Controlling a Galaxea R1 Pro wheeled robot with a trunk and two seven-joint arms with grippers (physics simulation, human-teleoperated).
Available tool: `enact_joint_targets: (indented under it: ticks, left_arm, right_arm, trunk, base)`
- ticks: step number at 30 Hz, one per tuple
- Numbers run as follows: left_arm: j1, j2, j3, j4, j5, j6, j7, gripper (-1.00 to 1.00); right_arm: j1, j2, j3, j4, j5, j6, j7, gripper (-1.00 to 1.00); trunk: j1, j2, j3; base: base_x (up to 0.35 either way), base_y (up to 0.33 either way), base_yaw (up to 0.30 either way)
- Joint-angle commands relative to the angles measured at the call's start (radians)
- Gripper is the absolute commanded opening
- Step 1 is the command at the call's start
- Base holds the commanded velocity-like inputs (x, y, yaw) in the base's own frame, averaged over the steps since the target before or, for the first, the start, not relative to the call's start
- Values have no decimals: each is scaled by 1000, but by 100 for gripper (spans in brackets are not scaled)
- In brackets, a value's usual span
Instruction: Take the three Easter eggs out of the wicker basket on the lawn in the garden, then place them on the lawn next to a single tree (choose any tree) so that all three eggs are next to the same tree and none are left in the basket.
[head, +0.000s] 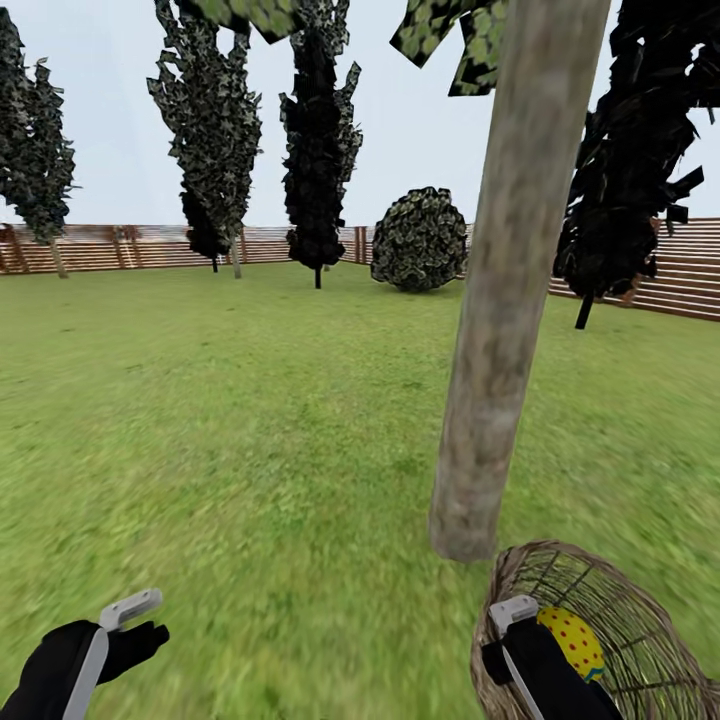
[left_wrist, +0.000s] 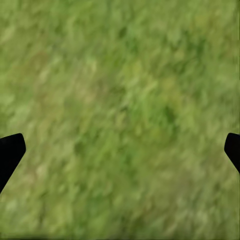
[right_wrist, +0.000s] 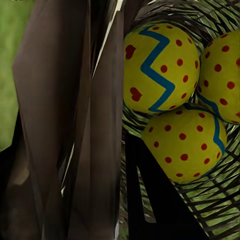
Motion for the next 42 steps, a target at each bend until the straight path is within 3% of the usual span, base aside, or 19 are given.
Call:
enact_joint_targets:
  ticks: [1, 14, 42]
  left_arm:
    - [-1, -1, 0, 1, 9, 4, 6, 100]
    - [-1, -17, -1, 7, 5, 1, 9, 100]
    - [-1, -18, -1, 7, 5, 1, 9, 100]
  right_arm:
    - [-1, -1, 4, -2, 14, 6, -3, -100]
    - [-1, -1, 4, -2, 14, 7, -3, -100]
    - [-1, -1, 2, 2, 5, 7, -3, -100]
  trunk:
    - [4, -8, -4]
    - [54, -99, -45]
    - [161, -295, -133]
  base:
    - [0, 0, 163]
    - [0, 0, 6]
    - [0, 0, 0]
